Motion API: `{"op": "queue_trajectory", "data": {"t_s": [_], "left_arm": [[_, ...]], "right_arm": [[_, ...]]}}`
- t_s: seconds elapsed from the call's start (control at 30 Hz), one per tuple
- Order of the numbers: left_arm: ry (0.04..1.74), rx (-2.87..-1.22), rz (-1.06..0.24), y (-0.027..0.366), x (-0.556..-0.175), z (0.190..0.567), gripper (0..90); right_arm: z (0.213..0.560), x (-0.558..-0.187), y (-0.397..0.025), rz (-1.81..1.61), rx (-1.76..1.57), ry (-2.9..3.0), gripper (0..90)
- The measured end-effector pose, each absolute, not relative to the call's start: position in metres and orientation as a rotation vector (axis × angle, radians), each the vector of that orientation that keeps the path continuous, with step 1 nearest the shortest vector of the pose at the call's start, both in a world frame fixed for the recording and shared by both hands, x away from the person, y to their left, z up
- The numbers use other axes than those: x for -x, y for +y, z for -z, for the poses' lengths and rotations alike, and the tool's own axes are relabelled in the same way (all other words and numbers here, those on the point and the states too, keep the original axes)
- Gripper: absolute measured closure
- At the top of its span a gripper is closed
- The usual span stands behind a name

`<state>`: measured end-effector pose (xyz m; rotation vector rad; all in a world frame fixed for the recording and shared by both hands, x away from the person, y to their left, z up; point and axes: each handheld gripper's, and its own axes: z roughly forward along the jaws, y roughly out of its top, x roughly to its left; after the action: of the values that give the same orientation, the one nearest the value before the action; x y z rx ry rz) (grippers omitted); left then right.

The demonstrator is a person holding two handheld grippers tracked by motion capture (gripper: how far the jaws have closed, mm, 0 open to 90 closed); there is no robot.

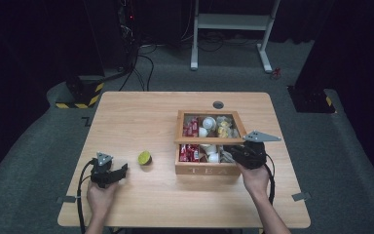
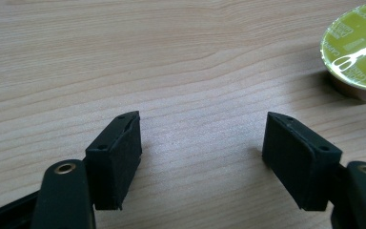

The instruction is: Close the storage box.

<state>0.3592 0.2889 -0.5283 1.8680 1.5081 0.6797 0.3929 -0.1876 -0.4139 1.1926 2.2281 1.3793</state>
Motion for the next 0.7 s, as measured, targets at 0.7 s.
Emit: {"op": "queue_trajectory", "data": {"t_s": [0.7], "left_arm": [[1.507,-1.867,-0.682,0.289,-0.359,0.528,29.4]], "right_arm": [[0.443,-0.379,-0.19,-1.355,-1.246,2.263,85.1]]}}
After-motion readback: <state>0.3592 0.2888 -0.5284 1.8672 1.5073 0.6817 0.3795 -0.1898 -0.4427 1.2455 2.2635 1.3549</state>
